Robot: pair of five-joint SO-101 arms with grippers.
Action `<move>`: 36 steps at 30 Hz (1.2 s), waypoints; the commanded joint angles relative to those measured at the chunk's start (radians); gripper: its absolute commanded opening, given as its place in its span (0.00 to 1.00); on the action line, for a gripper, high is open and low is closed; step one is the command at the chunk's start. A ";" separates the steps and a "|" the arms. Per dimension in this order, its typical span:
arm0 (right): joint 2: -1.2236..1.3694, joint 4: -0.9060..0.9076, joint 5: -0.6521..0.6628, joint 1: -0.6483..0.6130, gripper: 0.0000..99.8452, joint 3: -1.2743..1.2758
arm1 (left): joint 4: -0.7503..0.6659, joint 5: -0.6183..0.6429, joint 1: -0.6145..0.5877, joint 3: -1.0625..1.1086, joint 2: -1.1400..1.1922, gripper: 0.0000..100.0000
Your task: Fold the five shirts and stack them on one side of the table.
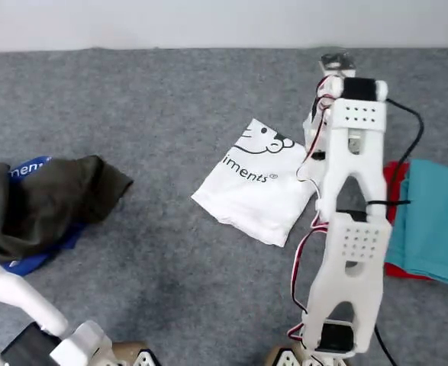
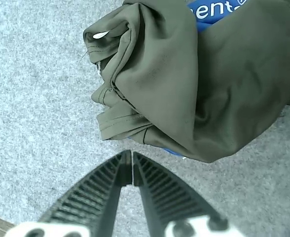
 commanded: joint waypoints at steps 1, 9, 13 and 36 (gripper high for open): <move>-0.205 0.047 -0.011 -0.012 0.01 0.121 | -0.014 -0.009 0.008 -0.004 -0.026 0.02; -0.591 0.041 -0.166 -0.016 0.01 0.483 | -0.017 -0.009 0.008 -0.004 -0.026 0.02; -0.680 0.030 -0.322 -0.028 0.01 0.565 | -0.018 -0.009 0.008 -0.004 -0.026 0.02; -0.383 -0.441 -0.913 -0.251 0.47 0.692 | -0.018 -0.051 0.061 -0.005 -0.026 0.02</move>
